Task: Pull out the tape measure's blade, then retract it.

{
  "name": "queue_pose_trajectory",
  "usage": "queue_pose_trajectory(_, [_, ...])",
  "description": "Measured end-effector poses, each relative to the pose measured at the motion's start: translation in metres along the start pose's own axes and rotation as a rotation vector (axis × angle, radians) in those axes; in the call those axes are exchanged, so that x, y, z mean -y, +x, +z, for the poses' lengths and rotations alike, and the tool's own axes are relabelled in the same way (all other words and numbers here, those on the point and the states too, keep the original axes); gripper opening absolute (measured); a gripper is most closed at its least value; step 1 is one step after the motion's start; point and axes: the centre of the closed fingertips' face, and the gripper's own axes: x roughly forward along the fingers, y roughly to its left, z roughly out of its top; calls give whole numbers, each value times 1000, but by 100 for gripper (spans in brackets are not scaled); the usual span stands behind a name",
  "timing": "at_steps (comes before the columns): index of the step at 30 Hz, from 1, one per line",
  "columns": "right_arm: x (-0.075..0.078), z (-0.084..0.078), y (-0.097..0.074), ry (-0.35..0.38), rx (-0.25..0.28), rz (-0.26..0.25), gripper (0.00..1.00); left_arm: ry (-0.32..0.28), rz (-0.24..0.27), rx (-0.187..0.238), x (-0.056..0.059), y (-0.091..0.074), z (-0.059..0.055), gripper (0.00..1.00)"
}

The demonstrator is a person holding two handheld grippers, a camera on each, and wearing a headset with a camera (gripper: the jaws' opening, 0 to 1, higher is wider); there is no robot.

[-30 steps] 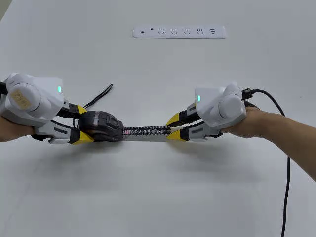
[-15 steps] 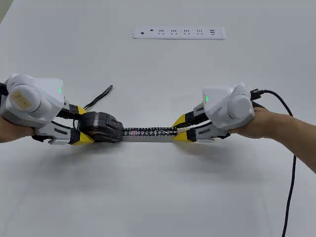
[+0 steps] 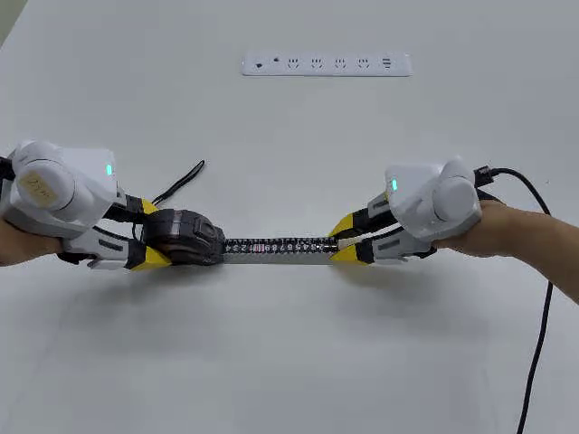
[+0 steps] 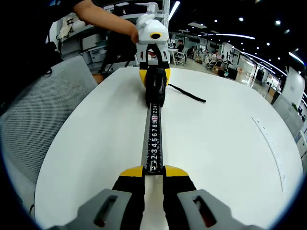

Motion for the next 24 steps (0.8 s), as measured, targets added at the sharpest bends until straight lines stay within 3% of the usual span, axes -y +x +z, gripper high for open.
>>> queue_pose_trajectory(24, [1, -24, -22, 8, -36, -6, 11, -1, -3, -4, 0, 0, 1, 28])
